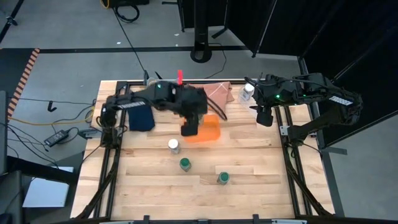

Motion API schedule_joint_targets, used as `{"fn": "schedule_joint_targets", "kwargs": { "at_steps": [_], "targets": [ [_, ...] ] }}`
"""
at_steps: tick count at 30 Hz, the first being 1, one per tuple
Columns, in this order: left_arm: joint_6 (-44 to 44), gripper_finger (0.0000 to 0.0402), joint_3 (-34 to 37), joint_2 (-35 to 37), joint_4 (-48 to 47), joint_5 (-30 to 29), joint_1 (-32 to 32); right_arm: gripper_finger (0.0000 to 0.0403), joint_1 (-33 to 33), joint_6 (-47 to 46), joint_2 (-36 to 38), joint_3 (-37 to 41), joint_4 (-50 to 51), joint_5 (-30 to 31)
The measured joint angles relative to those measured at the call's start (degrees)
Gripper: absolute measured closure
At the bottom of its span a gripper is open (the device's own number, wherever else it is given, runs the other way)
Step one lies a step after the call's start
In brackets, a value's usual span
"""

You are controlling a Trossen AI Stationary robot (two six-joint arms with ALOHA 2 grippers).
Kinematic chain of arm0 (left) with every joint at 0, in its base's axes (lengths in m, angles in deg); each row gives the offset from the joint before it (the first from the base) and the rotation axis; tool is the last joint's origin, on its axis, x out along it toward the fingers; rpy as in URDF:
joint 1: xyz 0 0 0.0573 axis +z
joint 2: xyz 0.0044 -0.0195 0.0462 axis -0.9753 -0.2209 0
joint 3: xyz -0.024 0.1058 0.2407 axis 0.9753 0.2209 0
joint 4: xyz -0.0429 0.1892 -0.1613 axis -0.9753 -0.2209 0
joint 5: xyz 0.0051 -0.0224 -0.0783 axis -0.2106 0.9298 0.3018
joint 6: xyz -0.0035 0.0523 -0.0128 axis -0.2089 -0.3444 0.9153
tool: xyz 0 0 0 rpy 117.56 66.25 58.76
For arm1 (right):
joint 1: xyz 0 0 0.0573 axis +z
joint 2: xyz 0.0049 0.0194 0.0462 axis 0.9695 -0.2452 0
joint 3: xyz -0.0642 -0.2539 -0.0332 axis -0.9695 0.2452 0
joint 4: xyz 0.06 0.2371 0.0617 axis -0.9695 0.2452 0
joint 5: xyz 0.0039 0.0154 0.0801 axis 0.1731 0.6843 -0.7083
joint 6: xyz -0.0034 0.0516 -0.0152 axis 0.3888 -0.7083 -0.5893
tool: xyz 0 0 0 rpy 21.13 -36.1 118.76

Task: Sort spices by type
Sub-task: Put the gold seasoning bottle into the gray bin

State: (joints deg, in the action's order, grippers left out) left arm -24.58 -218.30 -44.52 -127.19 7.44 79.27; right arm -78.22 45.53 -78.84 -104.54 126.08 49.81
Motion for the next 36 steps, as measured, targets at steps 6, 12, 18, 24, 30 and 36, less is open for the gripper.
{"fn": "schedule_joint_targets", "kwargs": {
  "at_steps": [6, 12, 18, 24, 30, 36],
  "targets": [
    [8.8, 0.0124, 0.0, 2.2, -1.1, -3.2, 4.5, 0.0181, 0.0, 0.0, 0.0, 0.0, 0.0, 0.0],
    [16.7, 0.0124, 0.0, 3.1, -4.3, -8.0, 7.1, 0.0181, 0.0, -0.2, 0.0, 0.0, -0.2, 0.0],
    [26.9, 0.0124, 0.0, 3.2, -8.4, -15.0, 9.8, 0.0181, 0.0, -0.2, 0.0, 0.0, -0.4, 0.0],
    [33.6, 0.0124, 0.0, 3.2, -8.6, -15.9, 13.2, 0.0181, 0.0, -0.6, 0.0, 0.0, -0.7, 0.0],
    [40.7, 0.0124, 0.0, 3.0, -7.7, -16.1, 17.2, 0.0181, 0.0, -0.6, 0.0, 0.0, -1.5, 0.0],
    [47.3, 0.0124, 0.0, 2.9, -7.3, -16.9, 21.2, 0.0181, 0.0, -0.6, 0.0, 0.0, -2.8, 0.0]
  ]
}}
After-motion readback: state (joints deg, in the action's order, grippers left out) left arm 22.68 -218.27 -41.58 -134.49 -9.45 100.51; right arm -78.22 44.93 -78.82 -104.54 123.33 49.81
